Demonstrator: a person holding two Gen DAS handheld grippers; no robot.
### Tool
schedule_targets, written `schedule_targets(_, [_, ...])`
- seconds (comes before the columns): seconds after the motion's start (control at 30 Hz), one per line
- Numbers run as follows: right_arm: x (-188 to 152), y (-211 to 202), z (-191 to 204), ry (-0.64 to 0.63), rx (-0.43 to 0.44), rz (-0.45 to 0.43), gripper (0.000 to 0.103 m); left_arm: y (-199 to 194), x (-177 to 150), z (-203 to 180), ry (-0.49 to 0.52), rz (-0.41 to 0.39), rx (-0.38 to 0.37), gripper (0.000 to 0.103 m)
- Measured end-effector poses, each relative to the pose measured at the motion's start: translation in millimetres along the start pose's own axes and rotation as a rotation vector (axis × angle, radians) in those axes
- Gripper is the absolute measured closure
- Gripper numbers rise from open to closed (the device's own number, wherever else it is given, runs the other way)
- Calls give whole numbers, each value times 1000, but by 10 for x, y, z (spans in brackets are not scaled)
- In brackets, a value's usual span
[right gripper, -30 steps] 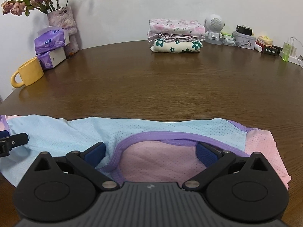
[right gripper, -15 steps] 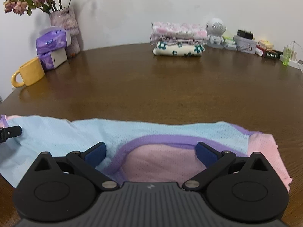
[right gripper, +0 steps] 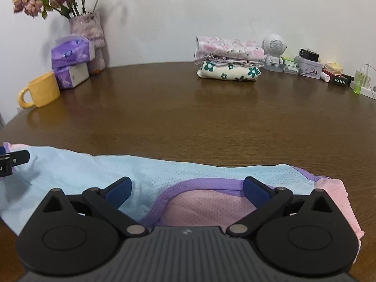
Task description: Fold clothes
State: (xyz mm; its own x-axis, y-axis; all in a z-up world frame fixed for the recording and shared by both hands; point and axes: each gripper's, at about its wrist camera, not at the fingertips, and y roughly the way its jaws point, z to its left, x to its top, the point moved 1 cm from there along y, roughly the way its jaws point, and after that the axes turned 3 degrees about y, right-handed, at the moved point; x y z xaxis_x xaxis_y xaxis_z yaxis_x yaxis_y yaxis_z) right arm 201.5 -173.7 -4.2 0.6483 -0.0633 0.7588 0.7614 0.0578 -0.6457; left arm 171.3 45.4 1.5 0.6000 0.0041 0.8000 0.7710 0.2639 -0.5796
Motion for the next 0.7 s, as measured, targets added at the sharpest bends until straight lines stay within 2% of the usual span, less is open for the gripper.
schedule_targets(0.1, [7,15,18,-8,-8,-1,0,82,-21,25,-10,42,15,33])
schedule_targets(0.27, [15,30,2,-6,-7,2,0,98,-32,184,-50,57,29,33])
schedule_targets(0.43, [91,-42,-13,39,40,-41,0,7,53,274,-86,-21,-31,35])
schedule_targets(0.53, [185,32,69,24,3,-28,0,66,125,217,-68,-6,-33,35])
schedule_targets(0.6, [213,113,123,5,-26,-12,0,146,139,196,-61,12,-40,40])
schedule_targets(0.67, [207,178,155,-6,-31,4,0,228,133,212,-69,31,-48,53])
schedule_targets(0.7, [202,210,170,-11,-32,12,0,263,125,231,-77,38,-53,56])
